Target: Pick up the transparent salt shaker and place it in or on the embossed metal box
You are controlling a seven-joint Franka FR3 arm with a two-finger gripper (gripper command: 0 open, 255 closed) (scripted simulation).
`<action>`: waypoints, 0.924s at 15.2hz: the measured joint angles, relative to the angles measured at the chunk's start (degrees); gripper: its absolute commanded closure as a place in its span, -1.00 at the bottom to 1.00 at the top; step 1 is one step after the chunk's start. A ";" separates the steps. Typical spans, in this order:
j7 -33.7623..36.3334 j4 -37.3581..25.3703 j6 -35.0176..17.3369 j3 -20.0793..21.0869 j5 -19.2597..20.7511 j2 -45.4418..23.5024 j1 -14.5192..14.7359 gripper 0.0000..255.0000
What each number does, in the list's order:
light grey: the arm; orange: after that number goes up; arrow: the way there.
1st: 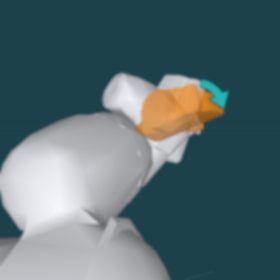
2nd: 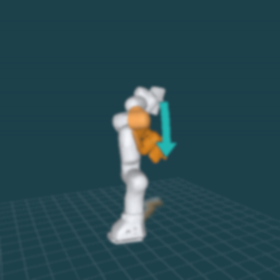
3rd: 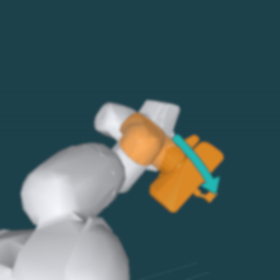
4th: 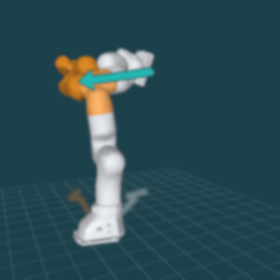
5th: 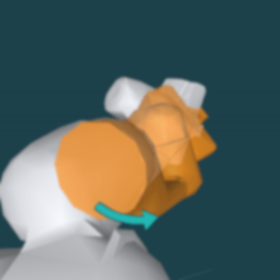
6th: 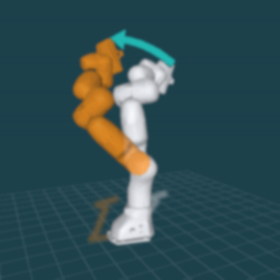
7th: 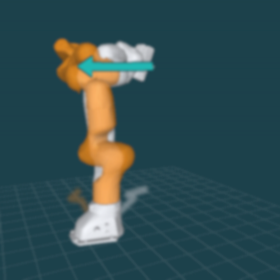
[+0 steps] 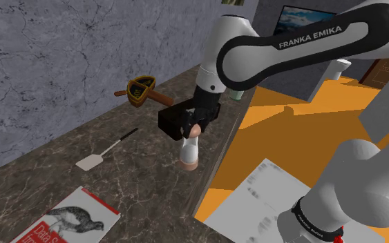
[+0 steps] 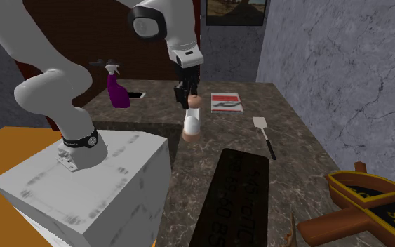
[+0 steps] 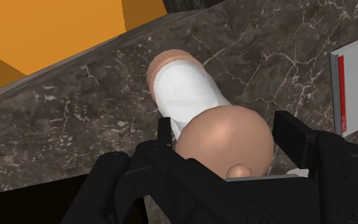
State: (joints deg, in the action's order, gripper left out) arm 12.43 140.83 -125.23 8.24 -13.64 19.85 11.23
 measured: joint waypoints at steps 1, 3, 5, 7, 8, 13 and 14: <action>0.11 -0.47 0.81 -0.06 0.09 0.35 -0.04 1.00; 0.35 -1.79 2.54 -0.17 0.32 0.76 -0.14 1.00; 0.73 -3.00 4.07 -0.16 0.48 1.12 -0.15 1.00; 0.89 -3.98 5.71 -0.31 0.65 1.78 -0.22 1.00; 1.04 -4.71 6.61 -0.35 0.75 1.95 -0.26 1.00; 1.67 -7.87 10.63 -0.55 1.13 2.86 -0.37 1.00; 1.77 -8.58 11.43 -0.61 1.20 2.95 -0.40 1.00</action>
State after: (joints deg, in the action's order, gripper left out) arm 14.20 132.26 -113.80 7.64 -12.44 22.80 10.84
